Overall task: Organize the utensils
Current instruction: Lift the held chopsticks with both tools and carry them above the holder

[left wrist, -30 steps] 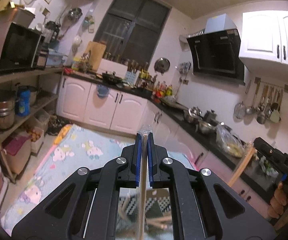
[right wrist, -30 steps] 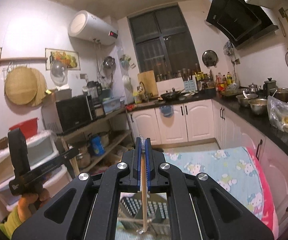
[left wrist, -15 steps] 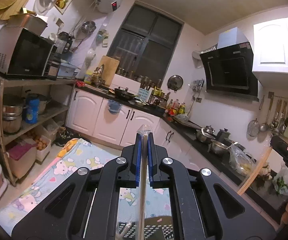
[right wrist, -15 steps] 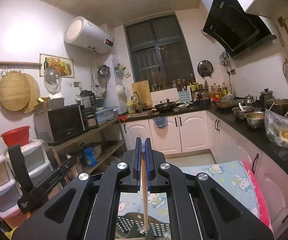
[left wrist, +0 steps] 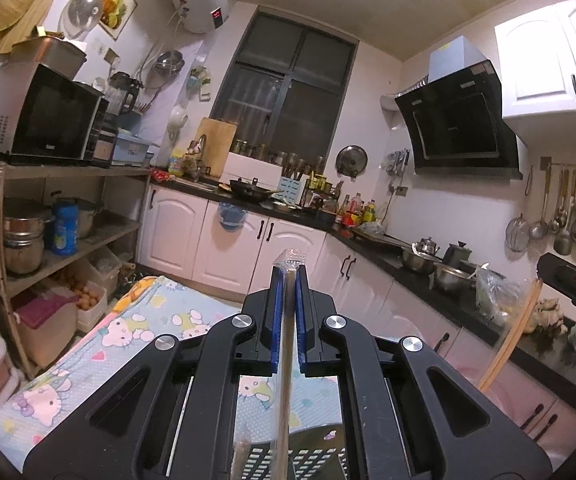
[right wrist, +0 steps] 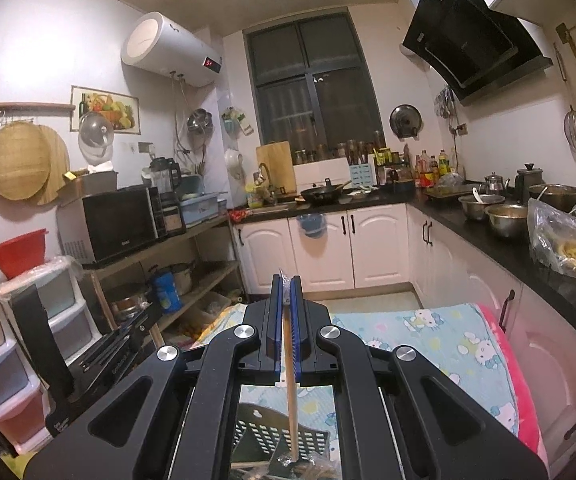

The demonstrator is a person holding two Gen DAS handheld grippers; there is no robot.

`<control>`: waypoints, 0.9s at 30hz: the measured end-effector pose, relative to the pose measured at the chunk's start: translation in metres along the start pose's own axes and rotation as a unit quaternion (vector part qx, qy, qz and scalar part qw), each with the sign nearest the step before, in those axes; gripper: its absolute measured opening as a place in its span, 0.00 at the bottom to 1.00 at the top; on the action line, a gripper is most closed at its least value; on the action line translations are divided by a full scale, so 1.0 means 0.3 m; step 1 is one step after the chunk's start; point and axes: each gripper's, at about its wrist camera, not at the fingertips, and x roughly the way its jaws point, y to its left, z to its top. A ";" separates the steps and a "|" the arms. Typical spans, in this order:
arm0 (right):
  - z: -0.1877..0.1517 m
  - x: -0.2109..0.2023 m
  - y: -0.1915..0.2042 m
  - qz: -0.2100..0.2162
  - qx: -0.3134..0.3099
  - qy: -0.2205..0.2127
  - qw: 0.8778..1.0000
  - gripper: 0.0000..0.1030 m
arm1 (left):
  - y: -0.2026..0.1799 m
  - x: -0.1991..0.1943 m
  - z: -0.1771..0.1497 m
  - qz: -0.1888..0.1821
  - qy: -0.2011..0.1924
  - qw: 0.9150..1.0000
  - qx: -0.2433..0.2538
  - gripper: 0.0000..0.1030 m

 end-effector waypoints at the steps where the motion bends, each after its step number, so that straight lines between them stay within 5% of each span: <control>1: -0.008 0.007 -0.004 -0.001 0.000 0.002 1.000 0.04 | -0.002 0.002 -0.007 0.000 -0.002 1.000 0.001 0.02; 27: -0.202 0.192 -0.062 -0.014 0.030 0.052 0.998 0.04 | 0.003 0.052 -0.130 -0.006 0.020 0.999 0.027 0.02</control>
